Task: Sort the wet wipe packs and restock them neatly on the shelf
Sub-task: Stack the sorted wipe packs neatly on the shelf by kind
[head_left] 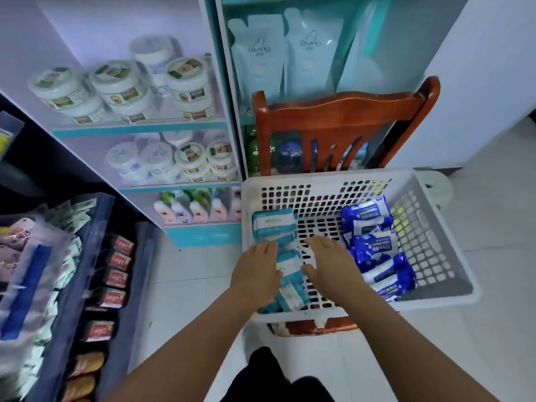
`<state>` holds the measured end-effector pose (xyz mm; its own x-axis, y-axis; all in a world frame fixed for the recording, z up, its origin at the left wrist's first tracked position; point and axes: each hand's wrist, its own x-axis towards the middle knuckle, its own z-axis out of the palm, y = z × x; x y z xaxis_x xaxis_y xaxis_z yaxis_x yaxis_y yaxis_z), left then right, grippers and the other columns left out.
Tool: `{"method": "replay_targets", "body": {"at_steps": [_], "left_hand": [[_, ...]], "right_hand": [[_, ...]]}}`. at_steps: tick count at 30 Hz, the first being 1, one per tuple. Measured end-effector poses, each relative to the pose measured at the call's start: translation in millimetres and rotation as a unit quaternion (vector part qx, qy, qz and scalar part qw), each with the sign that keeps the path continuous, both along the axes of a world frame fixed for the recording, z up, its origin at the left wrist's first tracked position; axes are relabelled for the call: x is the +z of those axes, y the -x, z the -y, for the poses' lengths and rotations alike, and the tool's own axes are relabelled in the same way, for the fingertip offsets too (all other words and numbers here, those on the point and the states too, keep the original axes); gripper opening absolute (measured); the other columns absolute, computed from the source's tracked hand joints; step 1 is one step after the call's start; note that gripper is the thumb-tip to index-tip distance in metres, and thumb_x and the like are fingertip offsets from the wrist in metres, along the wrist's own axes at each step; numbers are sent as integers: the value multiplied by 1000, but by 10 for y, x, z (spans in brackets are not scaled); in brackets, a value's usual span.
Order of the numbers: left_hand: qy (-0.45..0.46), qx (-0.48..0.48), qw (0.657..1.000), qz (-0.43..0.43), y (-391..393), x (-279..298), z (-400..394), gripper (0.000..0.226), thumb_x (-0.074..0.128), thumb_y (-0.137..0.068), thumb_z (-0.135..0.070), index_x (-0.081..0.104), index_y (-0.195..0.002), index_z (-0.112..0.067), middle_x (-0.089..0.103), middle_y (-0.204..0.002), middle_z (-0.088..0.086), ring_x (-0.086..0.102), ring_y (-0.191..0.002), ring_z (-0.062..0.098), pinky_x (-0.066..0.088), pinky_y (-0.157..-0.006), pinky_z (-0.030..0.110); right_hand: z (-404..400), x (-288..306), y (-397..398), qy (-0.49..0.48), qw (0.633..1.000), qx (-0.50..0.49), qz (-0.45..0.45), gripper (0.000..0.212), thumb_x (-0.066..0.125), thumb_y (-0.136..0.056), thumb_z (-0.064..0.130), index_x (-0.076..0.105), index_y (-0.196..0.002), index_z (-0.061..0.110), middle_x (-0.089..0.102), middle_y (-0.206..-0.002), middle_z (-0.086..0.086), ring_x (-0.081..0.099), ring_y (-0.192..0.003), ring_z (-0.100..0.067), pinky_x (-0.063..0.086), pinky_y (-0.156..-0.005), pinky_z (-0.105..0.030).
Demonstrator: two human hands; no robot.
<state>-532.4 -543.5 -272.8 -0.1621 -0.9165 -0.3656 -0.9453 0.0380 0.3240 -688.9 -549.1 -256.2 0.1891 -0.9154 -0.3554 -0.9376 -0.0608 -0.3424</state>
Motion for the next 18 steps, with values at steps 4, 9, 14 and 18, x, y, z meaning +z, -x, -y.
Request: {"method": "replay_targets", "body": {"at_steps": [4, 9, 14, 18], "left_hand": [[-38, 23, 999, -13, 103, -301, 180, 54, 52, -94, -29, 29, -142, -18, 40, -142, 2, 41, -126, 20, 38, -104, 33], [-107, 92, 990, -10, 290, -708, 263, 54, 50, -95, -28, 29, -143, -16, 39, -143, 6, 41, -127, 24, 39, -103, 36], [-144, 205, 967, -45, 499, -1090, 240, 51, 54, -88, -17, 39, -137, -14, 47, -133, 9, 49, -115, 26, 47, -93, 42], [-152, 264, 951, -51, 636, -1391, 211, 60, 57, -85, -15, 35, -141, -14, 43, -135, 9, 47, -119, 29, 45, -95, 43]], "right_hand": [[254, -295, 67, -17, 1000, 19, 7, 54, 53, -94, 33, 33, -143, 20, 36, -148, 2, 33, -135, -17, 26, -111, -33], [533, -719, 222, -54, 996, 62, 13, 52, 52, -93, 30, 35, -141, 20, 38, -147, 1, 36, -132, -18, 31, -108, -34], [744, -1202, 337, -103, 984, 144, 19, 52, 52, -93, 30, 35, -141, 20, 41, -143, -1, 39, -128, -20, 35, -105, -34], [882, -1583, 371, -116, 973, 194, 33, 49, 56, -90, 28, 40, -136, 18, 46, -137, -3, 43, -121, -21, 40, -100, -35]]}}
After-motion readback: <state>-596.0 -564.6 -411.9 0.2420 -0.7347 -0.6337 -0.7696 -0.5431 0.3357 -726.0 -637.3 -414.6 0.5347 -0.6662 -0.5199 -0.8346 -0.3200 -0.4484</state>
